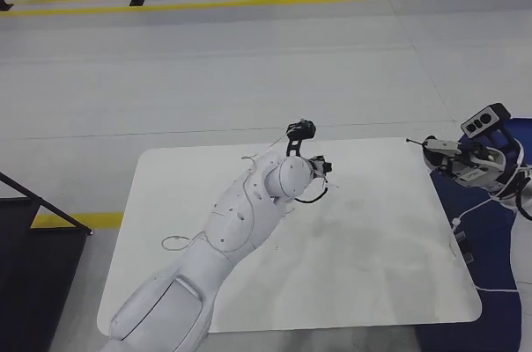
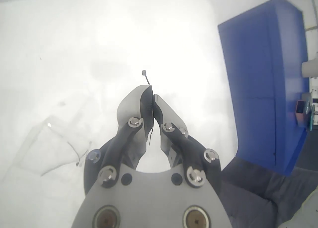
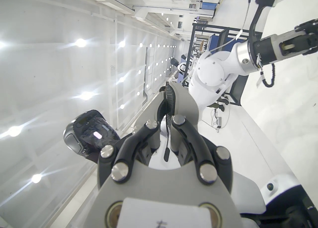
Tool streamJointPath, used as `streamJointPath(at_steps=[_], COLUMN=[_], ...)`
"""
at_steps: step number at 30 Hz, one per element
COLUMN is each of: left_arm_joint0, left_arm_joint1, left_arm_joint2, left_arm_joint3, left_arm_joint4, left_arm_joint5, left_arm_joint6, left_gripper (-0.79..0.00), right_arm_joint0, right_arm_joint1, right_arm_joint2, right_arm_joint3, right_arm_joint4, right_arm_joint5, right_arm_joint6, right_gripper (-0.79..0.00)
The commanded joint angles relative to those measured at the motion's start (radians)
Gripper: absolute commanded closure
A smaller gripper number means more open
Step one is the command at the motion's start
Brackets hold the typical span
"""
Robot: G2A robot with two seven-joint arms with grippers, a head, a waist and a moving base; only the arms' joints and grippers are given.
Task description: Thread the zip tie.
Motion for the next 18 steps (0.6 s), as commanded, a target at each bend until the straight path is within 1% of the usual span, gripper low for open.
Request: streamJointPath(at_steps=[1,2,15,18], left_arm_joint0=[0.112,0.152,0.156,0.188], left_arm_joint1=[0.036,0.047,0.047,0.054], left_arm_joint2=[-0.06,-0.083,-0.083,-0.108], left_arm_joint3=[-0.17,-0.225,-0.228,-0.285], left_arm_joint4=[0.026,0.027,0.024,-0.008], left_arm_joint5=[-0.007,-0.012,-0.016,-0.059], left_arm_joint6=[0.033,0.038,0.04,0.038], left_gripper=[0.0,0.0,0.0,0.0], right_arm_joint0=[0.009,0.015,0.02,0.001], right_arm_joint1=[0.007,0.012,0.017,0.018], right_arm_joint2=[0.028,0.044,0.054,0.047], right_arm_joint3=[0.022,0.037,0.046,0.023], right_arm_joint4=[0.003,0.004,0.003,-0.005], right_arm_joint5=[0.008,0.015,0.019,0.016], right_arm_joint6=[0.001,-0.001,0.002,-0.011], right_gripper=[0.0,0.0,0.0,0.0])
